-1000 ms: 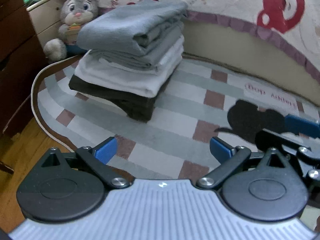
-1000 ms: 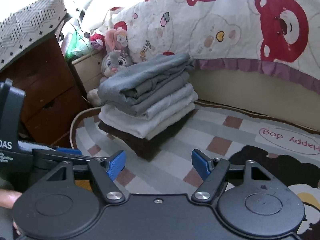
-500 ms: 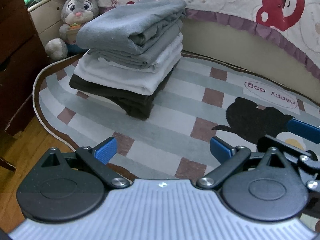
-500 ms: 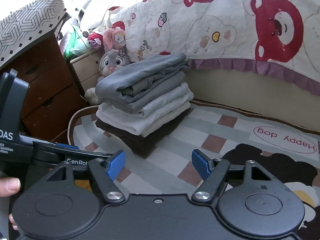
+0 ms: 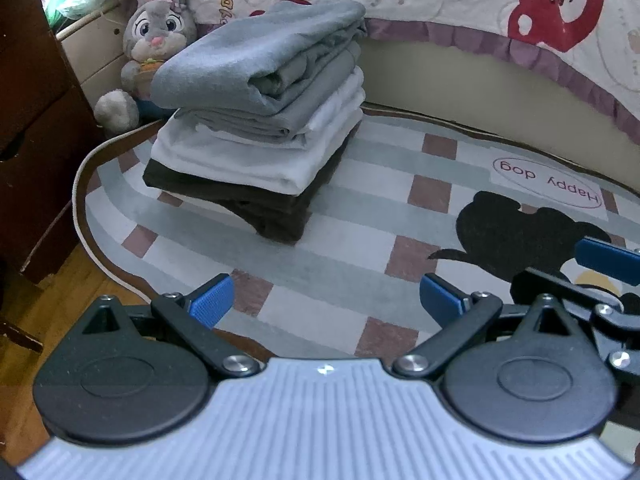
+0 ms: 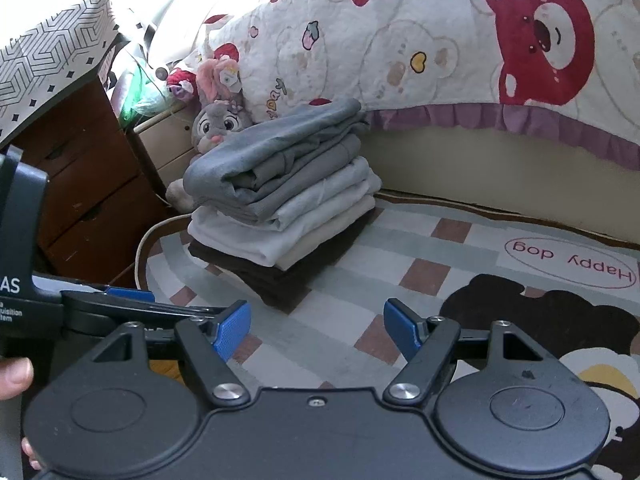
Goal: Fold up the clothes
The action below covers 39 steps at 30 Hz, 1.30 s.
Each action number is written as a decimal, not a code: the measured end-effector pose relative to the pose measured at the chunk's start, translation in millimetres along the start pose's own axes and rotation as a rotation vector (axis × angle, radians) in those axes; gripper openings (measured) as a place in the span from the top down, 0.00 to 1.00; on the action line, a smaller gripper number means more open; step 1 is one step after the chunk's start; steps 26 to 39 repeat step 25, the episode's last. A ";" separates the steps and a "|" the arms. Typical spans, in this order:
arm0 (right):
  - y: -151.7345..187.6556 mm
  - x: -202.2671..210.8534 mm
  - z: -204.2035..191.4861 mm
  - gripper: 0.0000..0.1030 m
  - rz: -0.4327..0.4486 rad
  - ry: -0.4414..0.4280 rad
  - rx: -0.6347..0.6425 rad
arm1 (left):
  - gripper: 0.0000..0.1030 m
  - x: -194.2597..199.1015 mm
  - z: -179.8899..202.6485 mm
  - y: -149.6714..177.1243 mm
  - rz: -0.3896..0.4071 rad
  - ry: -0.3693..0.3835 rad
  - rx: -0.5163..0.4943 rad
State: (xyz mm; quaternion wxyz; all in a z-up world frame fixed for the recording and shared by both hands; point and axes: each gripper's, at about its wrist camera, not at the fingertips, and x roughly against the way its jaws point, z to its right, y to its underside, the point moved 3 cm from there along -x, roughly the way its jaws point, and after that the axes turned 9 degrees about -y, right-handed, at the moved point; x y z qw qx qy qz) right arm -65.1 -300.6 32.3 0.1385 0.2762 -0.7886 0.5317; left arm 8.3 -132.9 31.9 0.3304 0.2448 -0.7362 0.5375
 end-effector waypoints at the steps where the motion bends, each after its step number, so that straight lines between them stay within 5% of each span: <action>1: 0.1 -0.1 0.5 0.24 -0.003 -0.002 -0.003 | 0.02 0.4 0.3 -0.2 0.001 -0.002 -0.002; 39: 1.9 7.0 5.2 0.24 0.009 -0.014 -0.021 | 0.02 12.7 6.1 -6.2 0.056 -0.042 -0.034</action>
